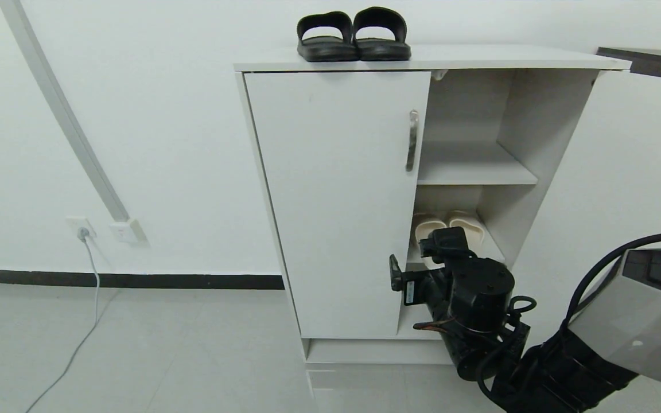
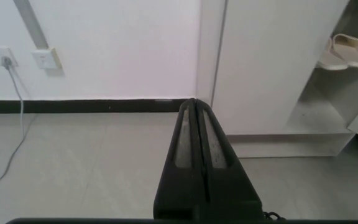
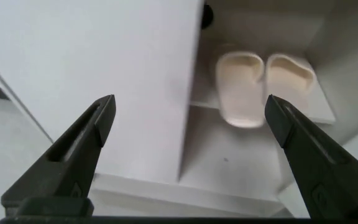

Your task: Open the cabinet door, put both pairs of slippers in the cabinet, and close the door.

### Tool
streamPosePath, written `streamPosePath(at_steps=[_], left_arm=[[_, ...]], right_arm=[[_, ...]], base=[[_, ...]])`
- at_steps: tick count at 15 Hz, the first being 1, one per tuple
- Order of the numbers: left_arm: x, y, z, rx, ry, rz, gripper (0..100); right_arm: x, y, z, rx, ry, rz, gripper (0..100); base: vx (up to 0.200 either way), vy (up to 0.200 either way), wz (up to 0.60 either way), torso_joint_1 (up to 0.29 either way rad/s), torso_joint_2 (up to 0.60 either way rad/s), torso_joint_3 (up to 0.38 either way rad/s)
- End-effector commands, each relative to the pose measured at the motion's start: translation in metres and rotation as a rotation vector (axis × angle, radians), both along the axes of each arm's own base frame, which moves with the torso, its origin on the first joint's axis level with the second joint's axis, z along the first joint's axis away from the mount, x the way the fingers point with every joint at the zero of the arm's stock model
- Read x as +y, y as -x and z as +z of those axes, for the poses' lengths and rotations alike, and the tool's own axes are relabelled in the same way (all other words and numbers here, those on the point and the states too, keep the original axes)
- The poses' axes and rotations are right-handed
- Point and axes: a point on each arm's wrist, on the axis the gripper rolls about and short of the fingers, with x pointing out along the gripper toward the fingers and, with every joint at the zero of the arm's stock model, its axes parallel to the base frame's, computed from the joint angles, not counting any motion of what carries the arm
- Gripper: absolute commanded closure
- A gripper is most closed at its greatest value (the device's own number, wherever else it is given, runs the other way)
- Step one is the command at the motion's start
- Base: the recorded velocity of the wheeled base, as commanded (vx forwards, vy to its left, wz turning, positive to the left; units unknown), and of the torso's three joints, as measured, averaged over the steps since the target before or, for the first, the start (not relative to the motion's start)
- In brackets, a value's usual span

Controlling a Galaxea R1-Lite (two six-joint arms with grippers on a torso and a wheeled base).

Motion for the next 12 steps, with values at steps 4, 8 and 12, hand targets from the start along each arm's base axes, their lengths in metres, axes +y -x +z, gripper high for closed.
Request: streamPosePath(at_steps=[4, 8, 12], left_arm=[[0.0000, -0.0001, 0.0000, 0.001, 0.000, 0.000, 100], [0.0000, -0.0001, 0.0000, 0.001, 0.001, 0.002, 100], [0.0000, -0.0001, 0.0000, 0.001, 0.001, 0.002, 100]], right_arm=[[-0.0029, -0.0020, -0.0003, -0.008, -0.001, -0.007, 0], [-0.0079, -0.0023, -0.0007, -0.029, 0.021, -0.012, 0], [-0.0091, -0.0012, -0.0025, -0.022, 0.030, 0.010, 0]], base=[[0.000, 0.150, 0.00, 0.001, 0.00, 0.002], [0.000, 0.000, 0.00, 0.000, 0.00, 0.000], [0.000, 0.000, 0.00, 0.000, 0.00, 0.000]])
